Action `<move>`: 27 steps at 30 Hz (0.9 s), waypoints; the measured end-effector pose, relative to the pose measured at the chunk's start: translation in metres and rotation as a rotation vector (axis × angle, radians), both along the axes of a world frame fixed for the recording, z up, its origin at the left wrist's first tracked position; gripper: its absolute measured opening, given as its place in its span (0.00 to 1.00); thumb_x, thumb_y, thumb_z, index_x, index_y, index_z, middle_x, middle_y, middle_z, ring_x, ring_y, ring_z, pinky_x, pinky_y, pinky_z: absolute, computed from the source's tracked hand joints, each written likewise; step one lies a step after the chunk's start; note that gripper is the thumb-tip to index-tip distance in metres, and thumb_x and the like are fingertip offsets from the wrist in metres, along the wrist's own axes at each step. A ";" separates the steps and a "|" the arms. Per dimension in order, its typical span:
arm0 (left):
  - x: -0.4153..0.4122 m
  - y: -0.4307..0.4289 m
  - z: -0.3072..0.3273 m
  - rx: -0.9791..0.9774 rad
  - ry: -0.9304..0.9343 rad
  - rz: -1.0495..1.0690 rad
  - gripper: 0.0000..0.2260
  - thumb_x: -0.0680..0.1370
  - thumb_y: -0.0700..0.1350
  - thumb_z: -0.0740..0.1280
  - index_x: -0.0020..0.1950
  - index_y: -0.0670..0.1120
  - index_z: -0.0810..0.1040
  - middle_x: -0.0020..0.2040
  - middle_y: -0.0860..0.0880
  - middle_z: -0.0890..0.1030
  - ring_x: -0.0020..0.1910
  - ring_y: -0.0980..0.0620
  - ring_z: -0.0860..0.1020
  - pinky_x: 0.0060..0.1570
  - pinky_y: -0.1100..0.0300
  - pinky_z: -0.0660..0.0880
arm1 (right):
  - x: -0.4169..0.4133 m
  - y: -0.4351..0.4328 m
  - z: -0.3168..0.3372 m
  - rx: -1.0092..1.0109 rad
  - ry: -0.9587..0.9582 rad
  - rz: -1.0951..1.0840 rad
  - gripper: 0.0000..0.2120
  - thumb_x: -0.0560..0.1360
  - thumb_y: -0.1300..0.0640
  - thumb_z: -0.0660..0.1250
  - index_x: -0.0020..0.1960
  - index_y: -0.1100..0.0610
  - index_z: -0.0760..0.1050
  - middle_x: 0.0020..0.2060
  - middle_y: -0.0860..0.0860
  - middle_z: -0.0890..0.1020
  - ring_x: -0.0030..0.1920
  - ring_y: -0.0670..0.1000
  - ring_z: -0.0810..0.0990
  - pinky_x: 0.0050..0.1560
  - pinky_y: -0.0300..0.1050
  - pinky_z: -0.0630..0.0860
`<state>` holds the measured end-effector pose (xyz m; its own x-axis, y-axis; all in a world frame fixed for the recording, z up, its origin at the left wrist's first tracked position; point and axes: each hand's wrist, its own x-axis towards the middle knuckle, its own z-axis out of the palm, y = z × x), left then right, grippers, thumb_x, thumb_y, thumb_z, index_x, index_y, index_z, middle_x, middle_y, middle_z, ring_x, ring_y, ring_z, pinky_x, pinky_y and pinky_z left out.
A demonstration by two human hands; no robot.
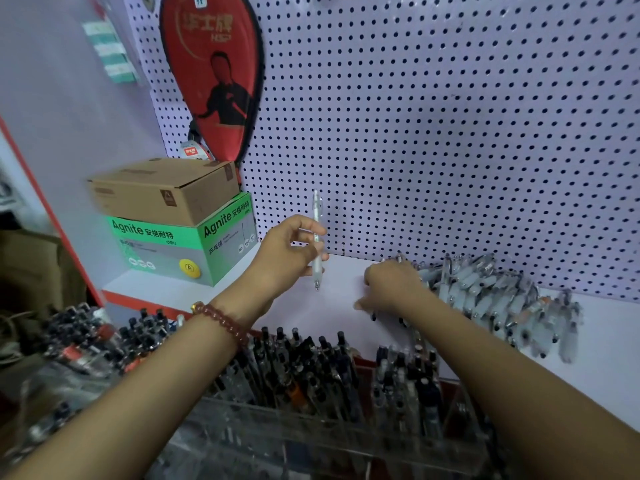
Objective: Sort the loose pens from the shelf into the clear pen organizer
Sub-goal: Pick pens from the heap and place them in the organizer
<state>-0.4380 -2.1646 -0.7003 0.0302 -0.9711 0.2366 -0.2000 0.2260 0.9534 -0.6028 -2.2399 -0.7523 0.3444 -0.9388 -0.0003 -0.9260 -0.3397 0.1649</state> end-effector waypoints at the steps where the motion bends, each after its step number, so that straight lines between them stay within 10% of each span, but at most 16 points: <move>1: 0.000 0.000 0.000 0.000 -0.002 0.000 0.09 0.80 0.33 0.61 0.46 0.46 0.75 0.45 0.47 0.73 0.40 0.52 0.80 0.40 0.60 0.81 | -0.001 -0.002 -0.001 0.013 -0.015 0.005 0.17 0.73 0.42 0.68 0.47 0.56 0.75 0.44 0.51 0.79 0.52 0.55 0.75 0.62 0.51 0.67; 4: 0.000 0.000 -0.001 0.003 -0.014 0.005 0.09 0.80 0.33 0.61 0.47 0.46 0.75 0.46 0.46 0.73 0.40 0.53 0.80 0.41 0.60 0.81 | -0.003 -0.003 -0.002 0.057 -0.034 -0.002 0.28 0.73 0.41 0.68 0.67 0.54 0.69 0.60 0.53 0.77 0.65 0.57 0.70 0.71 0.55 0.59; 9: 0.001 0.000 -0.001 0.005 -0.020 0.010 0.09 0.80 0.33 0.61 0.47 0.46 0.75 0.47 0.45 0.73 0.40 0.53 0.81 0.42 0.58 0.81 | -0.004 -0.005 -0.004 0.091 -0.044 0.065 0.29 0.74 0.44 0.67 0.71 0.51 0.63 0.62 0.52 0.76 0.66 0.56 0.68 0.68 0.52 0.60; 21: 0.001 0.001 -0.001 0.014 -0.039 0.036 0.09 0.80 0.34 0.60 0.48 0.46 0.75 0.45 0.47 0.73 0.40 0.54 0.81 0.44 0.55 0.81 | -0.012 -0.002 -0.004 0.146 -0.121 0.106 0.21 0.75 0.46 0.67 0.61 0.58 0.72 0.52 0.52 0.81 0.55 0.54 0.77 0.66 0.51 0.61; 27: 0.001 0.001 -0.002 -0.006 -0.064 0.046 0.08 0.81 0.35 0.60 0.48 0.47 0.75 0.45 0.48 0.74 0.41 0.54 0.81 0.48 0.52 0.80 | -0.010 0.002 -0.014 0.161 -0.245 0.142 0.14 0.76 0.50 0.63 0.34 0.56 0.73 0.28 0.50 0.74 0.36 0.51 0.76 0.70 0.53 0.53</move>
